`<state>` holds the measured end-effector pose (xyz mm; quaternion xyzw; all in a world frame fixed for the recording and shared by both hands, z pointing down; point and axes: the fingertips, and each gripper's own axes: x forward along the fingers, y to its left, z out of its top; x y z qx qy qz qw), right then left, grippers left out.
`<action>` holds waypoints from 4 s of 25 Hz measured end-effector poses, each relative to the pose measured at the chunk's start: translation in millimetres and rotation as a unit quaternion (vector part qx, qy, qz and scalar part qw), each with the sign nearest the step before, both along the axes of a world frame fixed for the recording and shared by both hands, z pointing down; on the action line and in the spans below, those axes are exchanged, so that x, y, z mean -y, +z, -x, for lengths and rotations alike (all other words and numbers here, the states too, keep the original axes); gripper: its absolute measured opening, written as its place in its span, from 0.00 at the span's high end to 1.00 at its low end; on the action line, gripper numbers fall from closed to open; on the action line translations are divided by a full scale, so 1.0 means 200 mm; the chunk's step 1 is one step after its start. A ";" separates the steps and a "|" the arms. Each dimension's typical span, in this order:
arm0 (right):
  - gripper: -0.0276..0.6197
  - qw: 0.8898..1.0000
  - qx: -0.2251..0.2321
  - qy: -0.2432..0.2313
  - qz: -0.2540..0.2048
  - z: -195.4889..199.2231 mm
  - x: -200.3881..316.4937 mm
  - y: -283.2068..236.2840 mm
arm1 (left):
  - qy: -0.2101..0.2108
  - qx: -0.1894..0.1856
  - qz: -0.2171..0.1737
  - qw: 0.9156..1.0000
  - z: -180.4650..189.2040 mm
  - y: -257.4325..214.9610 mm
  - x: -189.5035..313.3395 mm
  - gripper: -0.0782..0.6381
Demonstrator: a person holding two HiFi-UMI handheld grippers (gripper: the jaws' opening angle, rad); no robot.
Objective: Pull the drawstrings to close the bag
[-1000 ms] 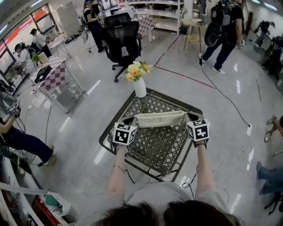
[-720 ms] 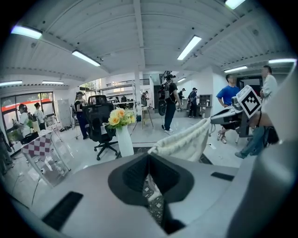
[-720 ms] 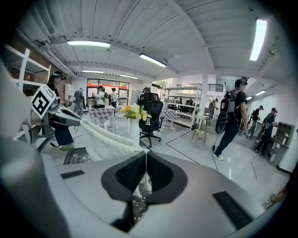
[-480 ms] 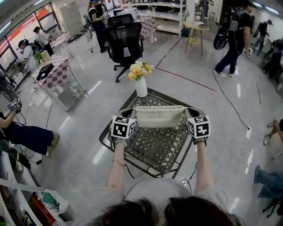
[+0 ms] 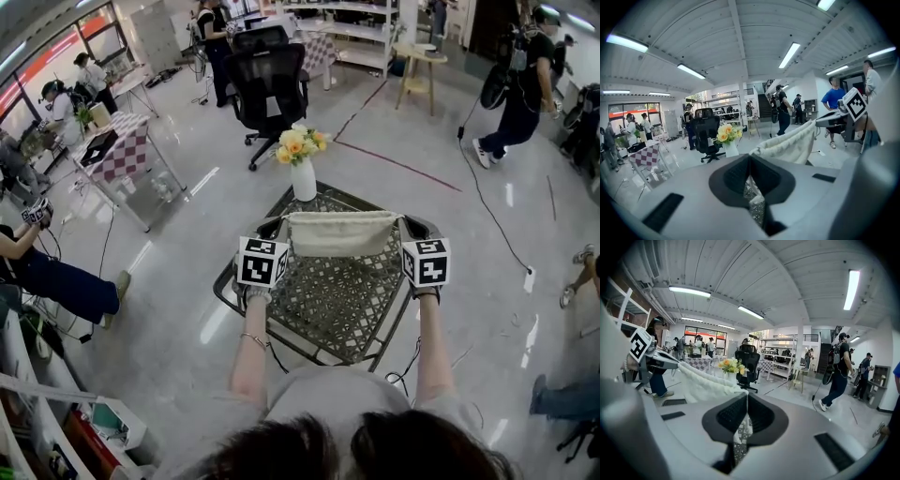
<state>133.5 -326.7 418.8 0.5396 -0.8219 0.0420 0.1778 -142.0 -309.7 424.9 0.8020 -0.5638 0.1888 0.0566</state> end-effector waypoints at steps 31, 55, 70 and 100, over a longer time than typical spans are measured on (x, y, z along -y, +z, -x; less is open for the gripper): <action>0.92 0.991 0.072 0.103 -0.038 -0.19 0.02 -0.07 | -0.051 -0.006 -0.061 0.997 0.00 -0.14 0.02 0.85; 0.92 0.984 0.081 0.144 -0.060 -0.29 0.04 -0.09 | -0.086 -0.022 -0.091 0.992 0.04 -0.18 0.03 0.85; 0.92 0.971 0.119 0.195 -0.072 -0.43 0.03 -0.11 | -0.090 -0.038 -0.103 0.990 -0.02 -0.22 0.04 0.85; 0.92 0.945 0.207 0.241 -0.076 -0.54 0.05 -0.13 | -0.116 -0.081 -0.103 0.985 0.04 -0.24 0.06 0.85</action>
